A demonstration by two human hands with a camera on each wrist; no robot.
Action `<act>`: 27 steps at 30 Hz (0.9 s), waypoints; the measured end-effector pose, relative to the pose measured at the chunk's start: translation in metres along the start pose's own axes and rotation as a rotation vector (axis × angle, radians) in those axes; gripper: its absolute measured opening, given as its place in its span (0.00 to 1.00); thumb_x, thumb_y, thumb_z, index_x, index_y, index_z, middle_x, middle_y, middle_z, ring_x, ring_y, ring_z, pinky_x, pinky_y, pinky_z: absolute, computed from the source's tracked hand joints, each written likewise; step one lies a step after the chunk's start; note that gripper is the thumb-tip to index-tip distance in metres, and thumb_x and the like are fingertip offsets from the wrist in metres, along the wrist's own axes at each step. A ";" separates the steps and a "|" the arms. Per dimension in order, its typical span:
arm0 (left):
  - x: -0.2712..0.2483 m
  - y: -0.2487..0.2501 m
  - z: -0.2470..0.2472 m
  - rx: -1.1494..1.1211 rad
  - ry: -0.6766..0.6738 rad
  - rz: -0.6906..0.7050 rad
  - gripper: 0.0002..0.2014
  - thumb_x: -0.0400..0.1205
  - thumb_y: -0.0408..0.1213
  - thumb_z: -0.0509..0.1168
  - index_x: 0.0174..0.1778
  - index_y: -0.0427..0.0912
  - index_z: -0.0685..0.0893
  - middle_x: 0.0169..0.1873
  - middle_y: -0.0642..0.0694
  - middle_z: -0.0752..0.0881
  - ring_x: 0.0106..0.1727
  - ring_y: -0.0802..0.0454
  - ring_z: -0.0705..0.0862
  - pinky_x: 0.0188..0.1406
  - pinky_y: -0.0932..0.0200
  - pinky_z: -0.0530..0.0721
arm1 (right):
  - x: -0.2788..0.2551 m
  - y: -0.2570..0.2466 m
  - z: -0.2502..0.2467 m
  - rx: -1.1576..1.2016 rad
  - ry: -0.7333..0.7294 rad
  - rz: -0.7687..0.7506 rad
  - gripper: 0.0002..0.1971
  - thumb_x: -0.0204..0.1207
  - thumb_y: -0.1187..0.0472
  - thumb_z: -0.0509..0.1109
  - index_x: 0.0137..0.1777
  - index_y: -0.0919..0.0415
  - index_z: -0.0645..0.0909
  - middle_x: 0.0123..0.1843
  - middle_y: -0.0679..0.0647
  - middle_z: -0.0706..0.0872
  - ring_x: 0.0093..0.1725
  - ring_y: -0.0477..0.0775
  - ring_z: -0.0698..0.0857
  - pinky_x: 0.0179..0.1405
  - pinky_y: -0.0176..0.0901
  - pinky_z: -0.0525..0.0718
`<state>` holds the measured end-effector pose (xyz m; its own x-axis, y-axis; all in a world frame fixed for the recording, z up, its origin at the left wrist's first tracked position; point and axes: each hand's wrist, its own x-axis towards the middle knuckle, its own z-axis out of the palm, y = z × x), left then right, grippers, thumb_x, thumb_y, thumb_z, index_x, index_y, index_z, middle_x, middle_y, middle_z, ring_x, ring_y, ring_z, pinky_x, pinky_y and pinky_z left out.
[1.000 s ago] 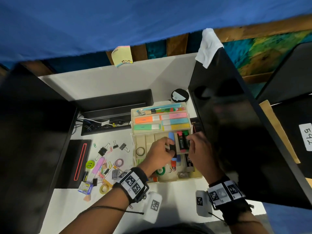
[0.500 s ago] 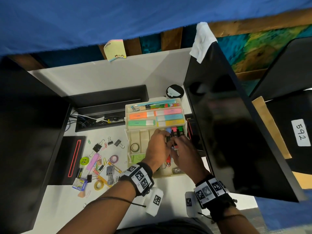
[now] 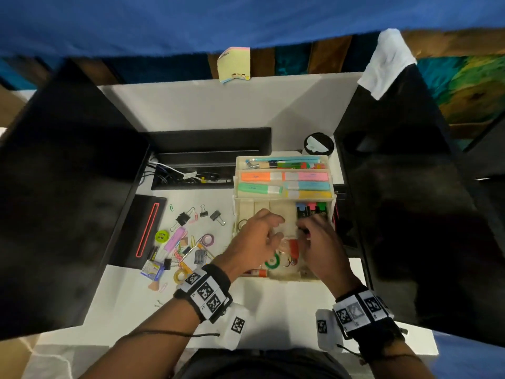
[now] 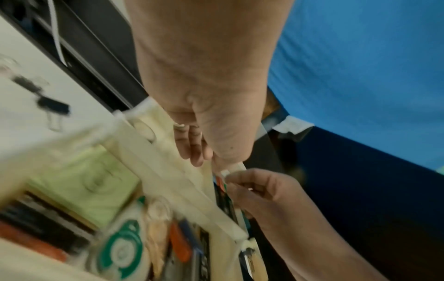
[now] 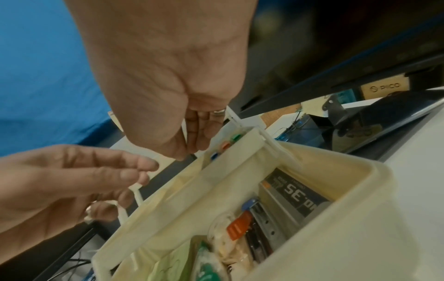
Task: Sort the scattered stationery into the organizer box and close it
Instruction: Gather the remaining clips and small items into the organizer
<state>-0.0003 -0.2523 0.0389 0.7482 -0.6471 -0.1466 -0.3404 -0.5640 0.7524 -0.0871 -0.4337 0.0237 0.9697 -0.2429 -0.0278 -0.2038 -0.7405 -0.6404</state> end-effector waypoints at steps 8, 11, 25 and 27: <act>-0.118 -0.107 -0.084 0.043 0.136 -0.230 0.12 0.84 0.27 0.69 0.59 0.46 0.91 0.48 0.56 0.83 0.42 0.65 0.84 0.45 0.75 0.77 | -0.016 -0.075 0.045 -0.026 -0.338 -0.343 0.04 0.83 0.62 0.71 0.50 0.52 0.86 0.48 0.43 0.84 0.47 0.45 0.81 0.46 0.41 0.72; -0.167 -0.147 -0.096 0.121 0.130 -0.339 0.13 0.81 0.29 0.74 0.57 0.51 0.92 0.49 0.55 0.85 0.38 0.61 0.85 0.44 0.64 0.84 | -0.027 -0.094 0.089 -0.062 -0.540 -0.364 0.07 0.82 0.59 0.69 0.57 0.52 0.85 0.50 0.46 0.84 0.50 0.49 0.84 0.51 0.48 0.81; -0.231 -0.208 -0.067 0.207 -0.223 -0.385 0.25 0.78 0.32 0.75 0.70 0.54 0.84 0.62 0.52 0.80 0.52 0.49 0.86 0.54 0.51 0.86 | -0.065 -0.112 0.197 -0.391 -0.907 -0.160 0.06 0.77 0.63 0.65 0.45 0.51 0.72 0.49 0.59 0.84 0.50 0.65 0.86 0.33 0.47 0.76; -0.226 -0.211 -0.066 0.233 -0.234 -0.372 0.22 0.79 0.31 0.74 0.69 0.52 0.86 0.60 0.50 0.80 0.53 0.46 0.86 0.54 0.49 0.85 | -0.062 -0.108 0.202 -0.343 -0.878 -0.139 0.07 0.77 0.60 0.66 0.43 0.48 0.71 0.47 0.60 0.85 0.49 0.65 0.88 0.42 0.56 0.87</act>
<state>-0.0599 0.0467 -0.0441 0.7042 -0.4632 -0.5382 -0.2133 -0.8609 0.4619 -0.0981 -0.2117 -0.0601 0.7151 0.3152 -0.6239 0.0280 -0.9048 -0.4250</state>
